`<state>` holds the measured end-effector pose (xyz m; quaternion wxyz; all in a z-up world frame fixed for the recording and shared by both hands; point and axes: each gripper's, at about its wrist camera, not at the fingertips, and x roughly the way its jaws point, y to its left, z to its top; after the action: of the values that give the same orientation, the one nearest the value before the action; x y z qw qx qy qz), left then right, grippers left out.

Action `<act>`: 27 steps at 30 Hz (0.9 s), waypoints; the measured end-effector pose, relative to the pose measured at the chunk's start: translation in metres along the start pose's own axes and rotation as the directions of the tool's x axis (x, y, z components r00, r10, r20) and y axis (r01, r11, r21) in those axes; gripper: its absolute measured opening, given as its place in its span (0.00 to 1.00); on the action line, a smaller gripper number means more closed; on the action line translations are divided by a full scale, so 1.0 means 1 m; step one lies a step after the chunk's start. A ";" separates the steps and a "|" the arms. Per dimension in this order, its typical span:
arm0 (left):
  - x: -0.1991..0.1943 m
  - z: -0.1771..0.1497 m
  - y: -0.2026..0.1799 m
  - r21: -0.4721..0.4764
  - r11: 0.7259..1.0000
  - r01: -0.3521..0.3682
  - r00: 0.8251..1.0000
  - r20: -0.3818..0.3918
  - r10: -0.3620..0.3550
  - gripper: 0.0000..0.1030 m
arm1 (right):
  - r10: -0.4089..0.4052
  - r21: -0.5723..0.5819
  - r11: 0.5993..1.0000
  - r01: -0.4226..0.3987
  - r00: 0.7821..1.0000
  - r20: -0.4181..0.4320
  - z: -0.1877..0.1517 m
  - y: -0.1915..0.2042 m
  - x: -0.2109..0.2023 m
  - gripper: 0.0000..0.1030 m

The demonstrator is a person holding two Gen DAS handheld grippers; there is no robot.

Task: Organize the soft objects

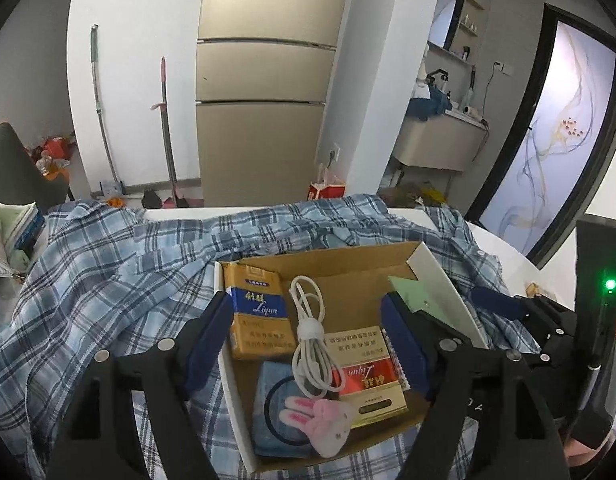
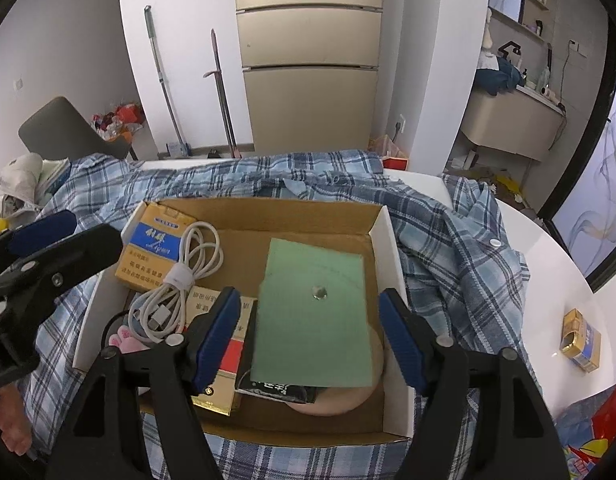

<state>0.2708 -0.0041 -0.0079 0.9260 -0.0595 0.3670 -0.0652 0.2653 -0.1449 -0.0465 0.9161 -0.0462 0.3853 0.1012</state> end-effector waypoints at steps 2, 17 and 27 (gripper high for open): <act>-0.002 0.001 -0.001 0.006 1.000 -0.002 1.000 0.007 0.002 0.75 | -0.008 0.005 1.000 0.008 0.999 0.033 0.001 -0.001 -0.004 0.74; -0.116 0.023 -0.018 0.017 1.000 0.013 0.955 0.298 -0.018 0.75 | -0.052 0.057 0.998 0.036 0.947 0.318 0.023 -0.012 -0.103 0.85; -0.226 0.015 -0.041 0.063 0.998 0.030 0.853 0.519 -0.058 0.85 | -0.046 0.069 0.998 0.011 0.838 0.543 0.019 -0.018 -0.211 0.89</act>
<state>0.1145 -0.0067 0.1612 0.9902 -0.0590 0.0998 -0.0773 0.1382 -0.1908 0.1182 0.9901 0.0075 0.1116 0.0843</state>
